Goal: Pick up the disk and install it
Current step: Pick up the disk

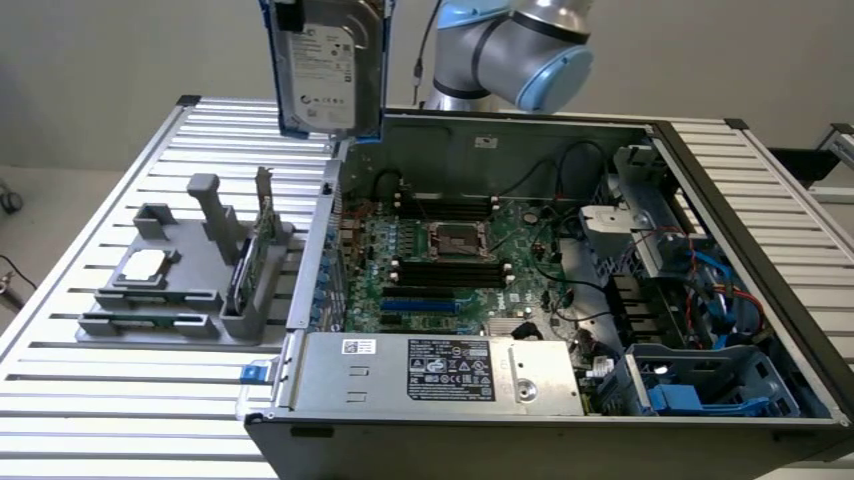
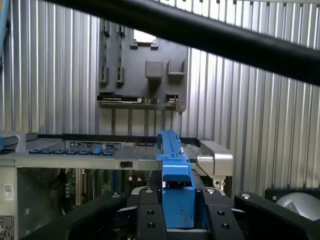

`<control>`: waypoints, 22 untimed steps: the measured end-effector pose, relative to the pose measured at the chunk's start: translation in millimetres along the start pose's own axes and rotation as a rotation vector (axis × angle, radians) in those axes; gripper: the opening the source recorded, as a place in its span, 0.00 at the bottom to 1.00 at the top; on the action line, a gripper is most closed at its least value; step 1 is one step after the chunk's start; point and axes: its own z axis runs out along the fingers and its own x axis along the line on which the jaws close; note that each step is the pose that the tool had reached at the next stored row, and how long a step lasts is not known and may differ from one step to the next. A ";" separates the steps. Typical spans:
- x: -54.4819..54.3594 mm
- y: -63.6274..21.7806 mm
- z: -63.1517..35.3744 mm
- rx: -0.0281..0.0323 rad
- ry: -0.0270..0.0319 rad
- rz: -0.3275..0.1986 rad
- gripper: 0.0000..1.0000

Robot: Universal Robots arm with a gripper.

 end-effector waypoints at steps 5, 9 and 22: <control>10.7 -18.7 -3.1 -0.0001 0.0002 0.000 0.33; 23.7 -26.4 -3.6 -0.0001 0.0001 0.000 0.33; 68.8 -46.3 -5.2 0.0000 0.0000 0.000 0.33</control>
